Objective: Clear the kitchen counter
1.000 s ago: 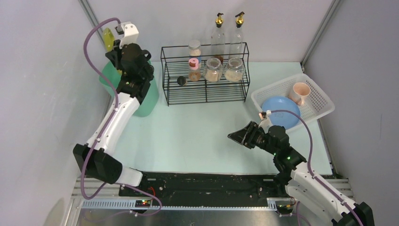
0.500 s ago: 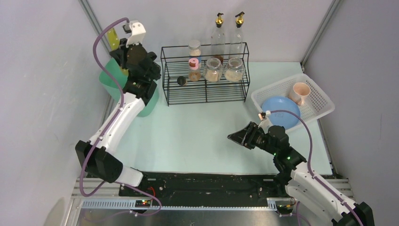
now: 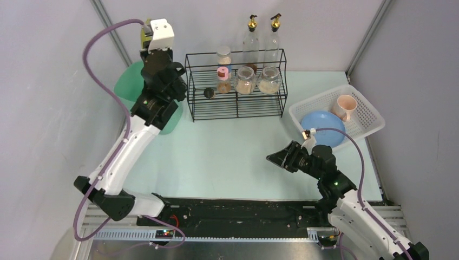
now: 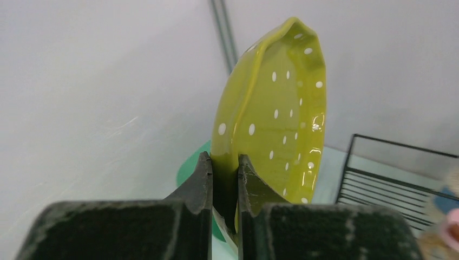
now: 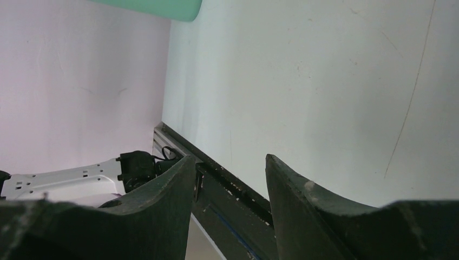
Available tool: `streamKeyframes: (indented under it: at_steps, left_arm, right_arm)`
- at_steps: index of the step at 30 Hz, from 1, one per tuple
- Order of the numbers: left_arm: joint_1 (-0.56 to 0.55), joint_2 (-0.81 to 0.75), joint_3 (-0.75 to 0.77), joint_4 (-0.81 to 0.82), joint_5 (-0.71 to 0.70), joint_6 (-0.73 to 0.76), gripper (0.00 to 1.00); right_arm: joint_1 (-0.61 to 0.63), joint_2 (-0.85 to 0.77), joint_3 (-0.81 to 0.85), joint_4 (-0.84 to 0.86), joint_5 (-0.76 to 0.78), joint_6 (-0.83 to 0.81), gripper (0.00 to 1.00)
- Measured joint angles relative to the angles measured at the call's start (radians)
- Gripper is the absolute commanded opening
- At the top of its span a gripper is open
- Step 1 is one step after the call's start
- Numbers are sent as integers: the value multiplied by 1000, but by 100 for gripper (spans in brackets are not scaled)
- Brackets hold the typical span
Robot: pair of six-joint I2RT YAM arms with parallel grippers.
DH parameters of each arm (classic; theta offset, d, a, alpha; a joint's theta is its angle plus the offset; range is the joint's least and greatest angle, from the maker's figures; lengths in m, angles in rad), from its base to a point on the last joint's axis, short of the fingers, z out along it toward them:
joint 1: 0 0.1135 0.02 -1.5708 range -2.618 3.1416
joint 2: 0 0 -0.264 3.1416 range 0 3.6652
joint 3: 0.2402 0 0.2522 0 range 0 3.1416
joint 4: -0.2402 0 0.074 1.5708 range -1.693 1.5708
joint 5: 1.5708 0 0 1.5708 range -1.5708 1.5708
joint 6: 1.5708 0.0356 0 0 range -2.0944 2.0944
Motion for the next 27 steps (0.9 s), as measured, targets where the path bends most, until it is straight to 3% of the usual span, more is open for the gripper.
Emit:
streamKeyframes:
  at_steps: [10, 15, 22, 27]
  left_arm:
    - [-4, -54, 150, -418, 370, -440, 0]
    - [-4, -56, 148, -549, 613, -624, 0]
    - [-4, -65, 88, -623, 902, -843, 0]
    - [-5, -98, -23, -637, 1062, -965, 0]
  right_arm:
    - [-7, -13, 101, -87, 19, -57, 55]
    - [-9, -21, 184, -127, 33, -113, 64]
    - [-11, -44, 300, -216, 73, -190, 67]
    - [-11, -55, 387, -279, 89, -244, 78]
